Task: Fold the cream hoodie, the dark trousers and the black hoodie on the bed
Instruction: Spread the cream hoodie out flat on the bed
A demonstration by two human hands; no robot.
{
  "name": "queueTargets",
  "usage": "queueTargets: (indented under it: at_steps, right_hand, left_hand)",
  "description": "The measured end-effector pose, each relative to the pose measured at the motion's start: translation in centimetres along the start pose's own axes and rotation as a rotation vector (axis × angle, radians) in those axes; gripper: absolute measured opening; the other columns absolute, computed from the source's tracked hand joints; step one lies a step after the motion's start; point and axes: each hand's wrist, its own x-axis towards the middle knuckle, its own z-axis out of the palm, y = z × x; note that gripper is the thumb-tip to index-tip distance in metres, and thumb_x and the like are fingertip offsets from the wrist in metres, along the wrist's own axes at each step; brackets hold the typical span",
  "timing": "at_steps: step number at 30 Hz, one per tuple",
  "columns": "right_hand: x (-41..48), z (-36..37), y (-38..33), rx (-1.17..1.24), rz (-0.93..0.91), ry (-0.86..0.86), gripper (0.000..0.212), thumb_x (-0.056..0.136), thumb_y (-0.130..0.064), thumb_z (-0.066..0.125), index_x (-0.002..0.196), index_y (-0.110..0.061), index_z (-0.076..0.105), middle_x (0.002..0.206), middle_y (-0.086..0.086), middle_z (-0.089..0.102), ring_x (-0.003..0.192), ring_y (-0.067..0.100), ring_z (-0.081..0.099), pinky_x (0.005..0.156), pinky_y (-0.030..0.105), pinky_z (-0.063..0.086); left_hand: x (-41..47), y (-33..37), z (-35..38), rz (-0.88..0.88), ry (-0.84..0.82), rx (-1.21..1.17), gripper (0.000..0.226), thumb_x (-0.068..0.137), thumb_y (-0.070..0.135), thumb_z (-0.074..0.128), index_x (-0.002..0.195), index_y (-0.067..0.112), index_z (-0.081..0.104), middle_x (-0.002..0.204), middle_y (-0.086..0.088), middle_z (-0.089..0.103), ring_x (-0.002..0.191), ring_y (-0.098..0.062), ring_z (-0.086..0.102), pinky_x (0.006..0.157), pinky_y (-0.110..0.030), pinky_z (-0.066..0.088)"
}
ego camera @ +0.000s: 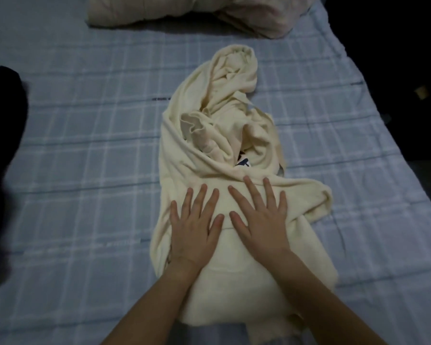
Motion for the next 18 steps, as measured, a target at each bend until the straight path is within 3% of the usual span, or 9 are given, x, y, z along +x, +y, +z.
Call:
queueTargets:
  at_steps: [3, 5, 7, 9, 12, 15, 17, 18]
  right_hand:
    - [-2.1, -2.6, 0.8, 0.214, 0.054, 0.084, 0.055, 0.096, -0.041, 0.042, 0.15, -0.033, 0.039, 0.163, -0.003, 0.026, 0.151, 0.026, 0.017, 0.12, 0.056, 0.017]
    - [-4.4, -4.1, 2.4, 0.249, 0.171, 0.227, 0.055, 0.094, -0.038, 0.044, 0.149, -0.03, 0.041, 0.159, 0.001, 0.034, 0.147, 0.029, 0.026, 0.118, 0.054, 0.024]
    - [-6.4, -4.8, 4.2, 0.339, 0.286, 0.305, 0.053, 0.096, -0.037, 0.045, 0.149, -0.034, 0.038, 0.16, 0.002, 0.031, 0.148, 0.026, 0.025, 0.118, 0.051, 0.025]
    - [-7.6, -4.8, 5.4, 0.599, 0.369, 0.323, 0.051, 0.102, -0.024, 0.05, 0.147, -0.04, 0.033, 0.161, -0.001, 0.027, 0.148, 0.016, 0.024, 0.12, 0.048, 0.026]
    - [-8.4, -4.7, 5.9, 0.91, 0.421, 0.341, 0.057, 0.101, -0.014, 0.052, 0.142, -0.049, 0.034, 0.155, -0.01, 0.033, 0.141, 0.008, 0.037, 0.116, 0.04, 0.035]
    - [-8.4, -4.8, 6.4, 1.016, 0.477, 0.391, 0.057, 0.099, -0.006, 0.052, 0.139, -0.046, 0.042, 0.146, -0.006, 0.046, 0.12, 0.008, 0.057, 0.091, 0.008, 0.046]
    - [-8.4, -4.8, 6.8, 1.066, 0.519, 0.375, 0.057, 0.098, -0.004, 0.052, 0.142, -0.039, 0.045, 0.143, 0.0, 0.052, 0.103, 0.005, 0.064, 0.077, 0.001, 0.043]
    - [-8.4, -4.9, 7.0, 1.09, 0.527, 0.366, 0.057, 0.098, -0.004, 0.053, 0.144, -0.037, 0.045, 0.143, -0.002, 0.052, 0.095, -0.005, 0.064, 0.074, 0.0, 0.042]
  left_hand:
    - [-0.5, 0.8, -1.8, -0.069, -0.022, -0.134, 0.053, 0.103, 0.049, 0.023, 0.154, 0.036, 0.023, 0.165, 0.006, 0.014, 0.153, -0.018, 0.004, 0.121, -0.05, 0.004]
    - [-1.2, 2.7, -3.3, -0.057, 0.083, -0.289, 0.05, 0.101, 0.041, 0.037, 0.15, 0.029, 0.037, 0.162, -0.005, 0.025, 0.149, -0.025, 0.018, 0.121, -0.049, 0.014]
    - [-1.4, 6.3, -4.6, 0.181, 0.229, -0.369, 0.047, 0.097, 0.035, 0.046, 0.142, 0.021, 0.05, 0.153, -0.011, 0.04, 0.141, -0.03, 0.036, 0.117, -0.048, 0.027]
    - [-0.3, 10.2, -4.3, 0.444, 0.225, -0.36, 0.044, 0.096, 0.031, 0.05, 0.137, 0.015, 0.056, 0.146, -0.01, 0.05, 0.135, -0.029, 0.045, 0.114, -0.047, 0.033]
    - [2.7, 14.0, -2.8, 0.446, 0.042, -0.285, 0.049, 0.096, 0.036, 0.056, 0.142, 0.021, 0.051, 0.15, -0.005, 0.045, 0.14, -0.025, 0.038, 0.116, -0.044, 0.027]
    - [4.0, 14.3, -0.6, 0.36, 0.007, -0.184, 0.043, 0.097, 0.035, 0.056, 0.139, 0.025, 0.054, 0.148, 0.001, 0.049, 0.141, -0.023, 0.037, 0.117, -0.041, 0.022]
    - [3.9, 13.8, -0.1, 0.334, 0.063, -0.352, 0.034, 0.097, 0.023, 0.059, 0.13, 0.019, 0.063, 0.137, -0.001, 0.06, 0.134, -0.026, 0.047, 0.114, -0.046, 0.029]
    - [3.7, 13.6, -0.2, 0.302, 0.099, -0.483, 0.032, 0.096, 0.019, 0.059, 0.128, 0.017, 0.064, 0.132, -0.001, 0.064, 0.13, -0.025, 0.052, 0.112, -0.047, 0.033]
